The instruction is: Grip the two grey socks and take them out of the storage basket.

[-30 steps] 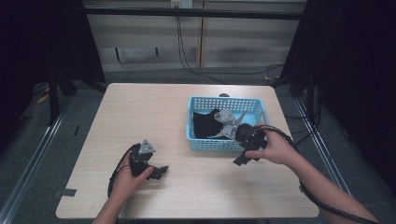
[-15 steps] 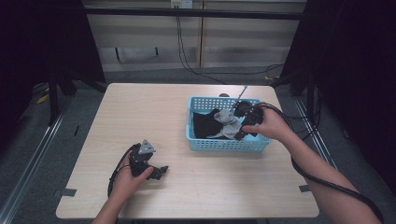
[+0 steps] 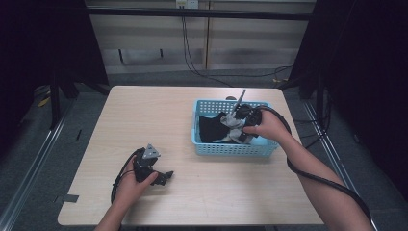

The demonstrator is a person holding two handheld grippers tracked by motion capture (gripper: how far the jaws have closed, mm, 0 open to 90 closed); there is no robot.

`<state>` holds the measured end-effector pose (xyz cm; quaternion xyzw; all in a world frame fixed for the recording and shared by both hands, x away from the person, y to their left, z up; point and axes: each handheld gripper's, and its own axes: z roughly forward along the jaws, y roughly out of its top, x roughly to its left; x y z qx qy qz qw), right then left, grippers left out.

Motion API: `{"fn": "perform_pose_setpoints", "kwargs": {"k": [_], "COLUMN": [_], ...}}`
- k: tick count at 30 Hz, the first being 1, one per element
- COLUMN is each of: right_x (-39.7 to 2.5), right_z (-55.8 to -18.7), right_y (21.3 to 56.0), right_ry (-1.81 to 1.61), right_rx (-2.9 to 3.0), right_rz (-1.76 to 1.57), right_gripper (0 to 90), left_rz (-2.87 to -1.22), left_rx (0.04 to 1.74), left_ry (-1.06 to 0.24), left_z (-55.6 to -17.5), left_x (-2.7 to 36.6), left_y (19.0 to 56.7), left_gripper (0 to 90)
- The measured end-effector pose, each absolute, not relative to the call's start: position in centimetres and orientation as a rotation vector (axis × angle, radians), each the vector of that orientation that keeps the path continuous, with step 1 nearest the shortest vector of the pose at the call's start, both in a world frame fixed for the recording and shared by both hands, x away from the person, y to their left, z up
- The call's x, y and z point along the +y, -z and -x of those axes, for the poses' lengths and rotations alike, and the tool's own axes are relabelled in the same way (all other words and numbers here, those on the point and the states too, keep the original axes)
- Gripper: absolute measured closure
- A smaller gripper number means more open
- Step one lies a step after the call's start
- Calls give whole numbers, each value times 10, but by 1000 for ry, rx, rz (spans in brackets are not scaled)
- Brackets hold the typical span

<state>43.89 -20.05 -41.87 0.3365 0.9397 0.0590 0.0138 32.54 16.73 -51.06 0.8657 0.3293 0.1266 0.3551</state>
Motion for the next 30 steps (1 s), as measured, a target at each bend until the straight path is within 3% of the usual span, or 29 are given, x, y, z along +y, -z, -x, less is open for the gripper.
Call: {"fn": "perform_pose_setpoints", "kwargs": {"k": [3,7,9,30], "right_x": [-201,-205,-207,-220], "right_z": [-441,-444,-444,-436], "right_y": [420,418,415,368], "right_ry": [-171,-169,-192,-238], "right_rx": [2944,2961,2961,2961], "right_rz": [-1049,-1085,-1091,-1068], "right_gripper": [605,781,804,837], "left_rz": [-2237,-2237,-2237,-2242], "left_rx": [851,851,850,849], "left_ry": [-326,-328,-327,-326], "left_z": [-325,-325,-325,-326], "left_x": [167,167,167,167], "left_y": [511,511,511,510], "left_gripper": [0,0,0,0]}}
